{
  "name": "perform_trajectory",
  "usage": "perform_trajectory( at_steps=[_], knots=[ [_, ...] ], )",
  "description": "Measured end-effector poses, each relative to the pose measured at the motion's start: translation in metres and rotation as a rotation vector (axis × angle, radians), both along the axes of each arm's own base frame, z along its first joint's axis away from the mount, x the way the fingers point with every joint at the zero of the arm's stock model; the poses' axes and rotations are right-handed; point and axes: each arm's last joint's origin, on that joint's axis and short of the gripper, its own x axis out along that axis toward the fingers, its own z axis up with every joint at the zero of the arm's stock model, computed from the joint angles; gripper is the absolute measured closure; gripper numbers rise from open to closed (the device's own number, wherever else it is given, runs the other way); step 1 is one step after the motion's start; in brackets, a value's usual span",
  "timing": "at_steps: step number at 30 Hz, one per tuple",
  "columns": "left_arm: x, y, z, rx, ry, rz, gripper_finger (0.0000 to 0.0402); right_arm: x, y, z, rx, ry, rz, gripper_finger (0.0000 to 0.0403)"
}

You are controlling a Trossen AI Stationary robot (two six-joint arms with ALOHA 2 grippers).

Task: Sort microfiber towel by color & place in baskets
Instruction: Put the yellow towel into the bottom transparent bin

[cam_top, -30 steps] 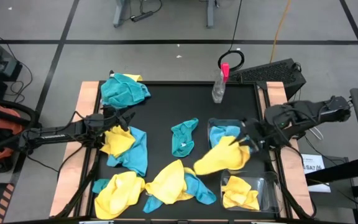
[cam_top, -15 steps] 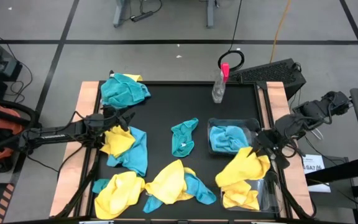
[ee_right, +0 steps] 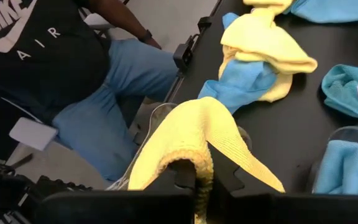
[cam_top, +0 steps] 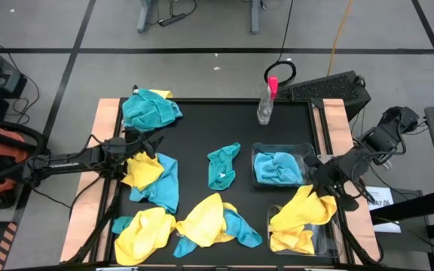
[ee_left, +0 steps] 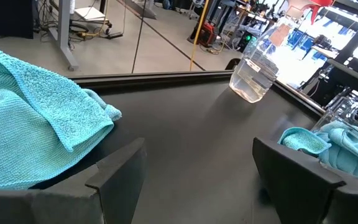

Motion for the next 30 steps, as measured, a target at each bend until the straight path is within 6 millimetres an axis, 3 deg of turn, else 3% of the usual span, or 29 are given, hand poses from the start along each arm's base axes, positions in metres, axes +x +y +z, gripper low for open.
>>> perform_trajectory(
  at_steps=[4,11,19,30],
  knots=[
    [0.0,0.0,0.0,0.0,0.0,0.0,0.0103,-0.001,0.006,-0.009,-0.016,0.062,-0.027,0.0402],
    [0.0,0.0,0.0,0.0,0.0,0.0,0.0103,-0.001,0.017,-0.043,-0.002,0.217,-0.078,0.0402],
    [0.0,0.0,0.0,0.0,0.0,0.0,0.0103,0.005,0.044,-0.069,0.076,0.186,-0.007,0.0402],
    [0.0,0.0,0.0,0.0,0.0,0.0,0.0103,0.017,0.079,-0.102,-0.021,0.285,0.031,0.0402]
  ],
)
